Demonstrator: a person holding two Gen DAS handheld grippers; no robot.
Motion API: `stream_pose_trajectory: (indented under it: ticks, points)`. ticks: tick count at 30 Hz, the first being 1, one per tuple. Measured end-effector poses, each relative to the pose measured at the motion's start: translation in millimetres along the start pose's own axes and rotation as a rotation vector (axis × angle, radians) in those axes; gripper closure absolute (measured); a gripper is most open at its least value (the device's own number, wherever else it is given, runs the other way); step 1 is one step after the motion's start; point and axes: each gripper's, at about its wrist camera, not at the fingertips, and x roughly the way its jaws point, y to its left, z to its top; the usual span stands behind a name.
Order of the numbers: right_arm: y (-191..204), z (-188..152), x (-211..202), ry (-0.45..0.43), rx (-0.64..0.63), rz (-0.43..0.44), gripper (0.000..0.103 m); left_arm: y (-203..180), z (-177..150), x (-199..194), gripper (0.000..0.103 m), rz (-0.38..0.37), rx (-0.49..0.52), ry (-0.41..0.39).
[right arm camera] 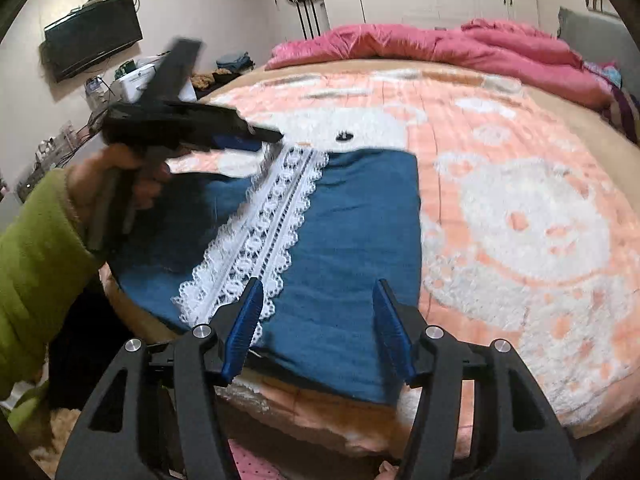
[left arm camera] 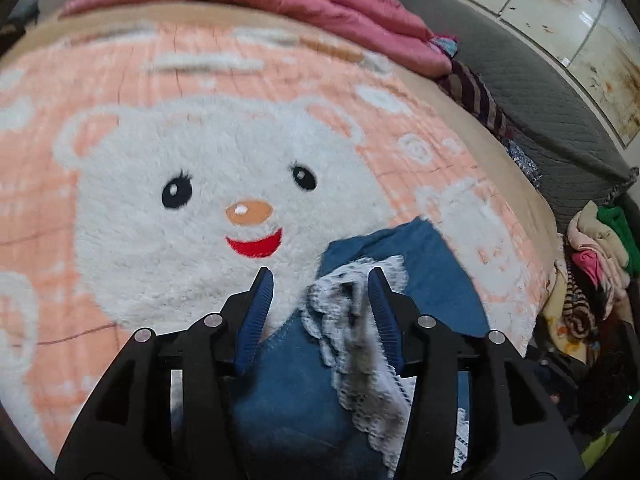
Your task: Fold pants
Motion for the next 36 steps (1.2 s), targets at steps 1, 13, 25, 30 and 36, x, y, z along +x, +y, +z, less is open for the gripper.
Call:
stream_pose_trajectory:
  ticks: [1, 13, 25, 30, 36]
  points:
    - [2, -2, 6, 0.019, -0.015, 0.006, 0.05, -6, -1, -4, 0.063, -0.002, 0.013, -0.011]
    - [18, -26, 22, 0.075, -0.026, 0.009, 0.051, -69, -35, 39, 0.063, 0.091, 0.182, 0.053]
    - [14, -26, 21, 0.063, 0.016, 0.041, 0.047, -52, -41, 43, 0.058, 0.028, 0.06, 0.023]
    - [5, -22, 2, 0.023, 0.05, 0.041, 0.037, -67, -46, 21, 0.04, 0.047, 0.08, 0.0]
    - [-6, -21, -10, -0.003, 0.061, -0.007, 0.034, -77, -55, -12, 0.03, 0.081, 0.095, -0.047]
